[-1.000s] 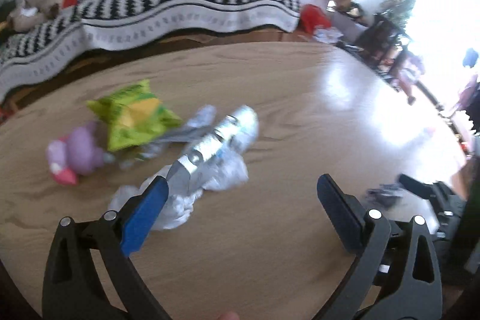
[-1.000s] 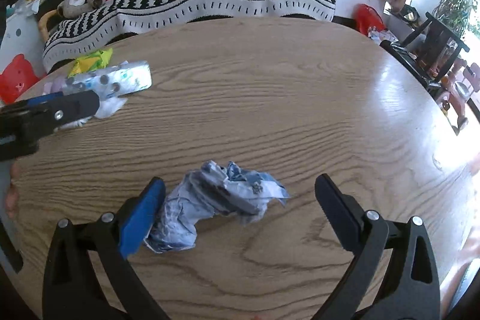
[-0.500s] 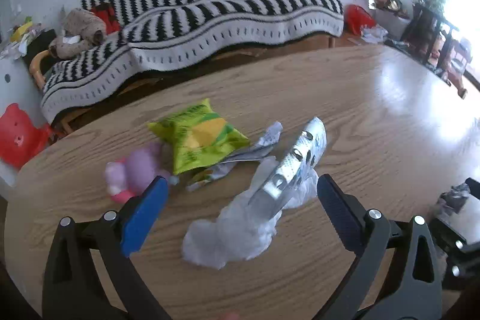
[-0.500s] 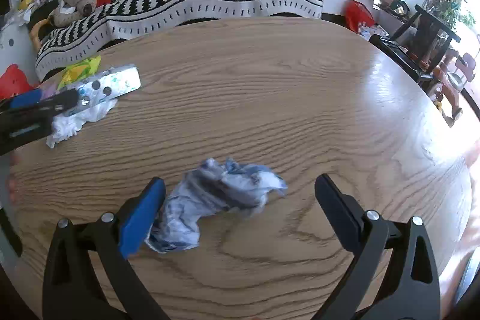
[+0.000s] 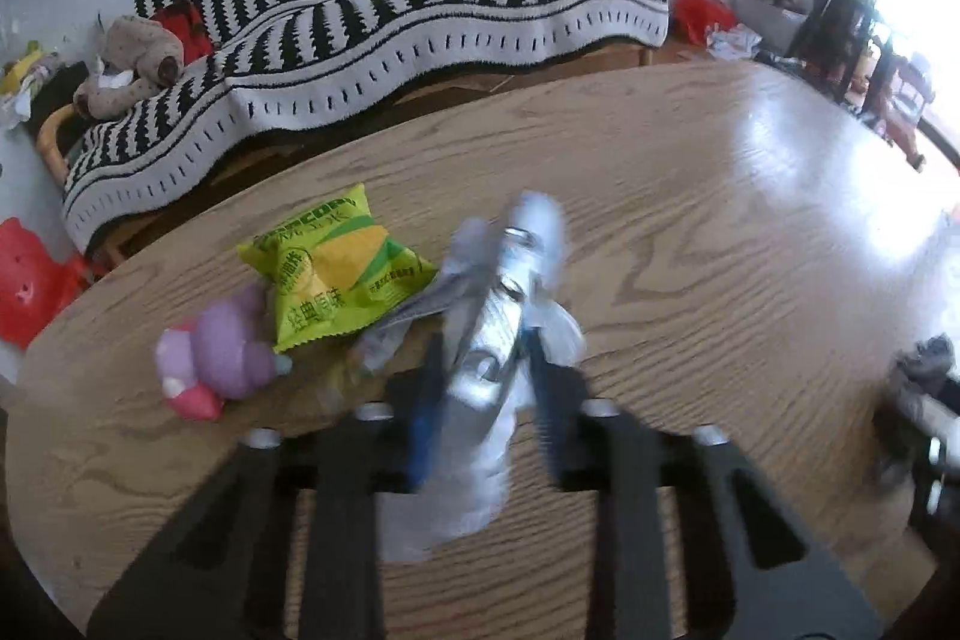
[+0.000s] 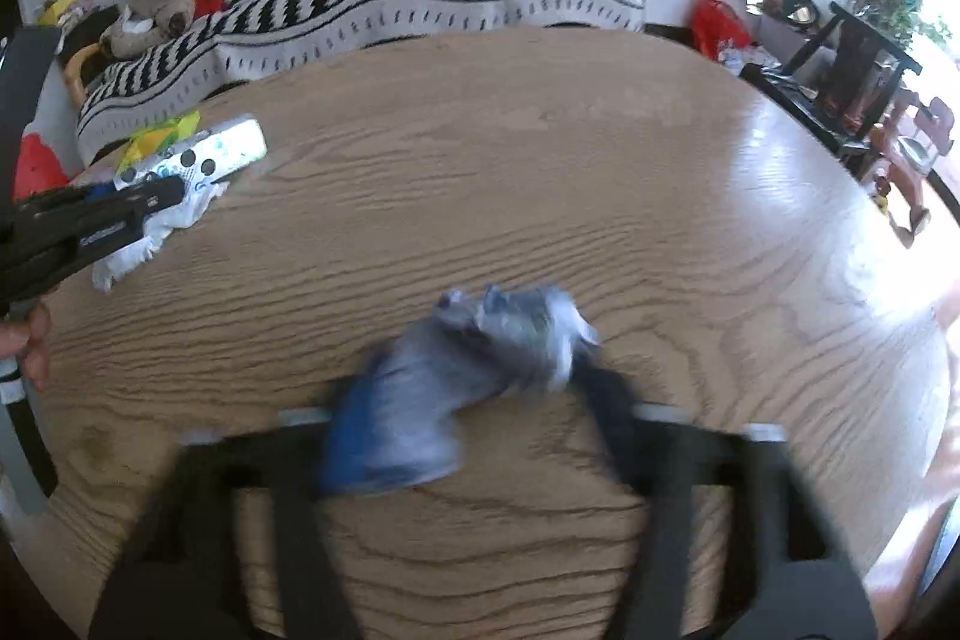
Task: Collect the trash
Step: 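Grasp the crumpled blue-white paper with the right tool while the left tool grasps the silver-dotted tube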
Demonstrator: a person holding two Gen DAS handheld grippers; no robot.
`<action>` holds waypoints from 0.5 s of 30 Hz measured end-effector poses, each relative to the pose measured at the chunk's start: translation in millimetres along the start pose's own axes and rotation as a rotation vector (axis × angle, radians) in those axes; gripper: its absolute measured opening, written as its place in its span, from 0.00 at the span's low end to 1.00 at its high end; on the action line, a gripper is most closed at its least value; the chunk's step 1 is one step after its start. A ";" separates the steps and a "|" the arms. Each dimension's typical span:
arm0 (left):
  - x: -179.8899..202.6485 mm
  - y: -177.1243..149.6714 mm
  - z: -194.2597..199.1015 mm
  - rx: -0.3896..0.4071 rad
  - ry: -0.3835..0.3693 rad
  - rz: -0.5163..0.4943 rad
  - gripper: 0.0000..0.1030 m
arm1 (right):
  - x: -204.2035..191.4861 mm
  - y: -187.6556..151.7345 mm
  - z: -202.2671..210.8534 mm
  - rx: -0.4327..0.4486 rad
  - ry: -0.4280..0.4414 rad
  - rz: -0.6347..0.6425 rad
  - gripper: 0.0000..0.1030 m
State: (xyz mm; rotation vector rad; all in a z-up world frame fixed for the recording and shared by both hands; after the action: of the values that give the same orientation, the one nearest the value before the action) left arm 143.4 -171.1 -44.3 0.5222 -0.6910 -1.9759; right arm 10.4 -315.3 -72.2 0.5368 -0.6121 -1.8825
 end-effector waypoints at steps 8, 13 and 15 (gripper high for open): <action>-8.0 6.5 35.4 0.086 -0.013 0.011 0.19 | -3.3 5.7 16.0 0.057 0.045 -0.049 0.32; -6.4 -9.1 38.0 0.035 -0.052 -0.017 0.33 | -14.0 5.7 15.2 0.044 0.064 -0.026 0.33; -7.3 -18.9 40.1 0.022 -0.057 -0.012 0.46 | -14.3 6.3 14.5 0.039 0.066 -0.027 0.33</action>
State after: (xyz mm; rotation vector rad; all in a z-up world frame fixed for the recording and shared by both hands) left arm 110.1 -147.1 -26.1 0.4859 -0.7479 -2.0028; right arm 11.1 -301.7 -55.9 0.6330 -0.6017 -1.8735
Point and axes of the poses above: each gripper's, at about its wrist camera, not at the fingertips, and z roughly against the way its jaws point, x to its right, y to its top, the point moved 7 cm from there along -z, roughly the way its jaws point, and after that the axes turned 2 degrees about -y, right-handed, at the moved point
